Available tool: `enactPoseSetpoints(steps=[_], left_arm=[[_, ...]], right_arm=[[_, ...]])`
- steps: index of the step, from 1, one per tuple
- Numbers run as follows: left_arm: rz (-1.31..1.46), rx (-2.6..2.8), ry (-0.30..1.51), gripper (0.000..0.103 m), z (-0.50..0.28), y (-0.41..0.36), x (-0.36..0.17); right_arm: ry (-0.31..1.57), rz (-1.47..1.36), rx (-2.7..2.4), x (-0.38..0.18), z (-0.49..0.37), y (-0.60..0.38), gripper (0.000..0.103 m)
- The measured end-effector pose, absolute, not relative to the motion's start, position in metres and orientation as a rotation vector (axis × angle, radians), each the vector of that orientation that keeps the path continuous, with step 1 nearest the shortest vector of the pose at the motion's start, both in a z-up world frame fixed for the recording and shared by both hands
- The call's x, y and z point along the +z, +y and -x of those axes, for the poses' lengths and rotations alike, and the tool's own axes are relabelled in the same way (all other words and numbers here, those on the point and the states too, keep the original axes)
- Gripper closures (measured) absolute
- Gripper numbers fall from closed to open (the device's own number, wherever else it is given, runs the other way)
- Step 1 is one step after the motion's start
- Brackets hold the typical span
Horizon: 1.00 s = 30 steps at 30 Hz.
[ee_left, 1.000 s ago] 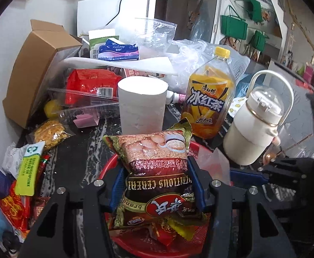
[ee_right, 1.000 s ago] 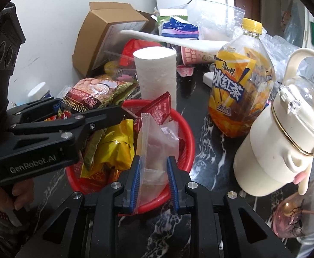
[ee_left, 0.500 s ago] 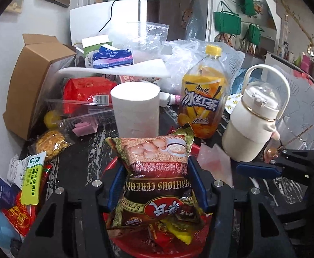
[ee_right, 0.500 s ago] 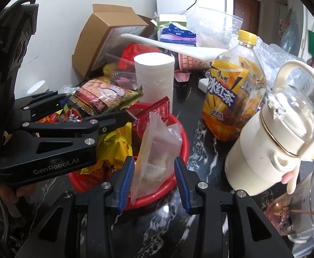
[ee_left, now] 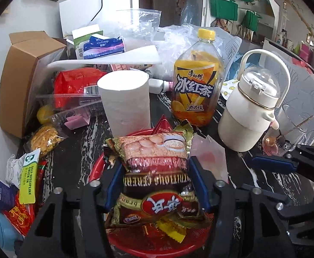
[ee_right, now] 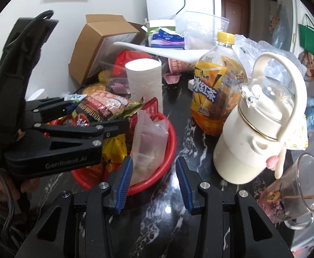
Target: Organize snacks
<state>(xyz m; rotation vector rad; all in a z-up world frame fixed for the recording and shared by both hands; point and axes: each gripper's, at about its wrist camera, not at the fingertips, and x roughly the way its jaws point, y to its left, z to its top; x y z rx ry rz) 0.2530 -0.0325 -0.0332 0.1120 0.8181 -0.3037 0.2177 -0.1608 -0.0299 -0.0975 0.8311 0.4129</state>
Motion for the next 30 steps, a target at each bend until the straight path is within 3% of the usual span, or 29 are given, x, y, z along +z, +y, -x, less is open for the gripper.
enactPoseSetpoints(steps=[5, 17, 30], left_arm=[[-0.134, -0.262, 0.793, 0.029, -0.248, -0.035, -0.029], [-0.108, -0.264, 0.756, 0.029, -0.232, -0.033, -0.003], [-0.078, -0.261, 0.652, 0.029, -0.182, -0.014, 0.049]], right_arm=[[0.828, 0.112, 0.374, -0.028, -0.214, -0.163, 0.062], [0.79, 0.082, 0.346, -0.01, -0.204, -0.176, 0.062], [0.652, 0.065, 0.31, 0.051, -0.161, -0.175, 0.062]])
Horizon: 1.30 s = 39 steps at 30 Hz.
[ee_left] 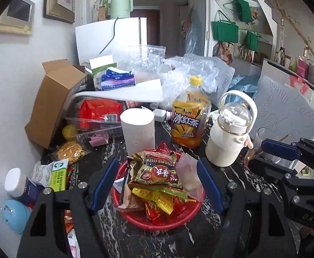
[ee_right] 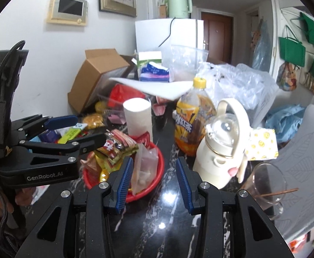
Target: Organize snacks
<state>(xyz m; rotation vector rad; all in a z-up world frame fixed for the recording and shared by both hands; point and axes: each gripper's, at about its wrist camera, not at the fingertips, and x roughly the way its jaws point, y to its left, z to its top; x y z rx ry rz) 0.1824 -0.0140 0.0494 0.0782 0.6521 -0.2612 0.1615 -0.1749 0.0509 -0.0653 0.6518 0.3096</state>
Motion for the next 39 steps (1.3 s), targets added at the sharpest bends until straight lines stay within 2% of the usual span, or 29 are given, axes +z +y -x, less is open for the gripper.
enactPoseSetpoints(steps=[8, 16, 19, 22, 25, 32, 39], left_arm=[[-0.082, -0.234, 0.529, 0.028, -0.127, 0.0, 0.085], [-0.079, -0.218, 0.476, 0.025, -0.075, 0.006, 0.095], [-0.087, -0.215, 0.472, 0.025, -0.057, 0.005, 0.093], [-0.089, -0.207, 0.477, 0.025, -0.037, 0.004, 0.085], [-0.084, -0.2, 0.486, 0.025, -0.022, 0.003, 0.076], [-0.08, -0.173, 0.505, 0.025, 0.011, 0.001, 0.057], [-0.099, -0.157, 0.479, 0.025, 0.037, 0.0, 0.062]], right_arm=[[0.554, 0.067, 0.308, 0.081, -0.12, -0.171, 0.062], [0.477, 0.074, 0.314, 0.095, -0.07, -0.164, 0.061], [0.456, 0.058, 0.315, 0.093, -0.051, -0.167, 0.049], [0.458, 0.047, 0.301, 0.086, -0.034, -0.169, 0.048], [0.472, 0.04, 0.275, 0.075, -0.019, -0.172, 0.038], [0.499, 0.02, 0.277, 0.054, 0.012, -0.176, 0.037], [0.512, -0.005, 0.299, 0.048, 0.037, -0.179, 0.037]])
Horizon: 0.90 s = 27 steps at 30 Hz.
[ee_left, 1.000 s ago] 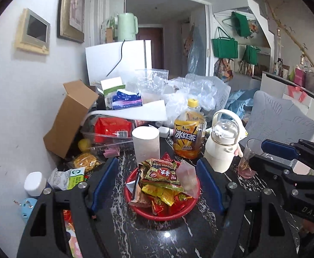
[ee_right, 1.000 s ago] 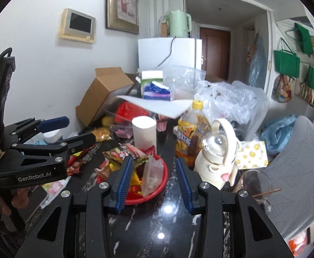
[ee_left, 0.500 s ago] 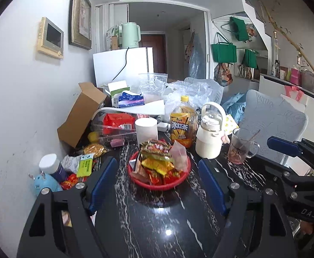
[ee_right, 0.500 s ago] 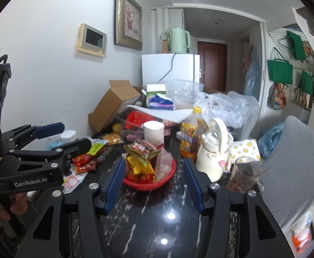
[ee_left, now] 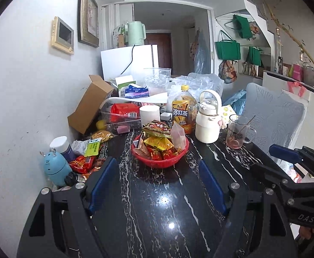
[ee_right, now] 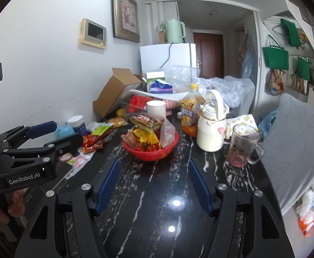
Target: Organize snacks
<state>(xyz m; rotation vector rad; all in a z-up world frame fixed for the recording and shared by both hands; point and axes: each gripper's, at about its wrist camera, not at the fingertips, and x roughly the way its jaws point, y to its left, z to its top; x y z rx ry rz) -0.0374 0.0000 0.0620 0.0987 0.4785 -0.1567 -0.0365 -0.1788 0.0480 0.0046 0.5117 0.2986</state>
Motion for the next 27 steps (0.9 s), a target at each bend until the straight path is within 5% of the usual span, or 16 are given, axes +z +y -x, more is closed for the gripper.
enactPoseSetpoints(steps=[27], left_arm=[[-0.073, -0.128, 0.451, 0.025, 0.056, 0.001, 0.062]], right_arm=[[0.542, -0.007, 0.286, 0.04, 0.05, -0.176, 0.037]])
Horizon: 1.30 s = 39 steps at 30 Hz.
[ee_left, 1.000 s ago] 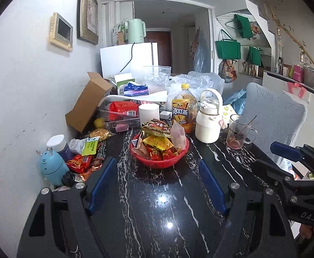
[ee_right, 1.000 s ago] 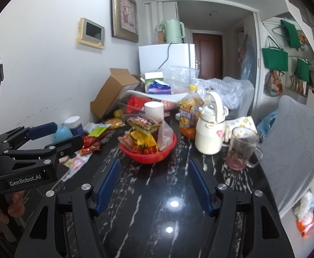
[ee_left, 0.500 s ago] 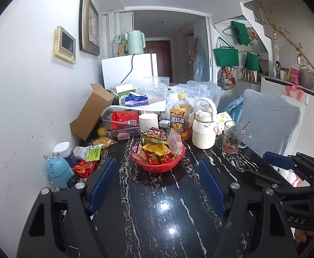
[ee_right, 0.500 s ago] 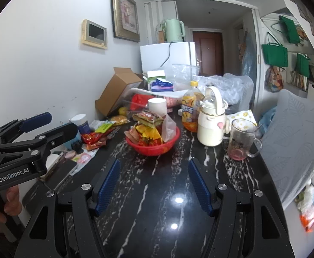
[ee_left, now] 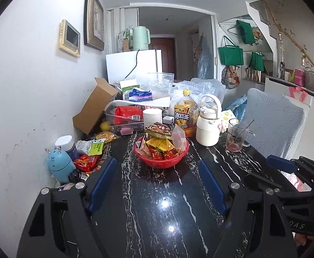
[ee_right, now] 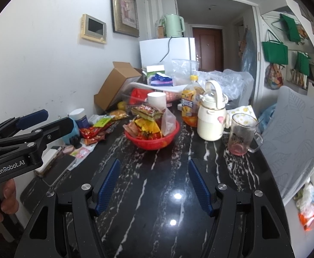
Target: Organize snacks
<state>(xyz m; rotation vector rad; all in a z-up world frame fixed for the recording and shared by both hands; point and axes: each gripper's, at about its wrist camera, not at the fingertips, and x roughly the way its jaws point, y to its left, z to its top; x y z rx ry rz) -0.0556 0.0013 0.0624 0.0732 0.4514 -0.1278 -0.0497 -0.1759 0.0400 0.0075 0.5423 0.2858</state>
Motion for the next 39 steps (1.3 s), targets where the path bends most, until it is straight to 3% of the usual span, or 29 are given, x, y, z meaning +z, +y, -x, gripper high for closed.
enactPoseSetpoints(steps=[39], left_arm=[[-0.082, -0.132, 0.464, 0.025, 0.06, -0.003, 0.056]], right_arm=[[0.543, 0.002, 0.241, 0.04, 0.063, -0.181, 0.033]])
